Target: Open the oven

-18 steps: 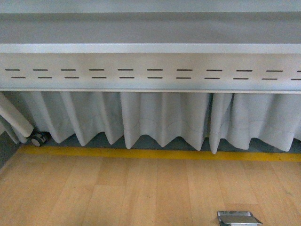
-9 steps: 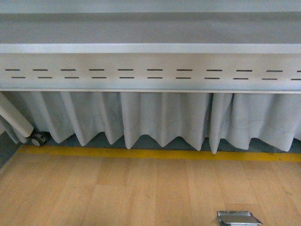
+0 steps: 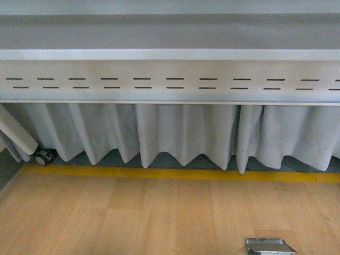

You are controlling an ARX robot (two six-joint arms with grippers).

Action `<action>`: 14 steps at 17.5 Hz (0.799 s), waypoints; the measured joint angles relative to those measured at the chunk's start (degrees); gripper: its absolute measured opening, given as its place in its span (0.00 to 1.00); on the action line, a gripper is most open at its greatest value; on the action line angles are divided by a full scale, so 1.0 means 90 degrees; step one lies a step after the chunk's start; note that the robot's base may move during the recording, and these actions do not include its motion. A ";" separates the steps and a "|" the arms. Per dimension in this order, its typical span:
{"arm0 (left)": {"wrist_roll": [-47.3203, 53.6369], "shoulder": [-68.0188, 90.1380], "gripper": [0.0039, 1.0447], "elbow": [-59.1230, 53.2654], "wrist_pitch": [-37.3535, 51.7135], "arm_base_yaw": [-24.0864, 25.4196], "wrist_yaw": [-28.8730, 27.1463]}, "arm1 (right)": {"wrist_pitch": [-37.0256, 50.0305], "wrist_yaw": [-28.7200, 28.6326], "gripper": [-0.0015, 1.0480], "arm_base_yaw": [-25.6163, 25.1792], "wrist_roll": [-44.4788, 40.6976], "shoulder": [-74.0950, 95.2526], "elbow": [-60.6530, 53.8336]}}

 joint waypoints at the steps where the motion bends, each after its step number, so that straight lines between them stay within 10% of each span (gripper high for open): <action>1: 0.0000 0.0000 0.94 0.0000 0.0000 0.0000 0.0000 | 0.0000 0.0000 0.94 0.0000 0.0000 0.0000 0.0000; 14: 0.0000 0.0000 0.94 0.0000 0.0000 0.0000 0.0000 | 0.0000 0.0000 0.94 0.0000 0.0000 0.0000 0.0000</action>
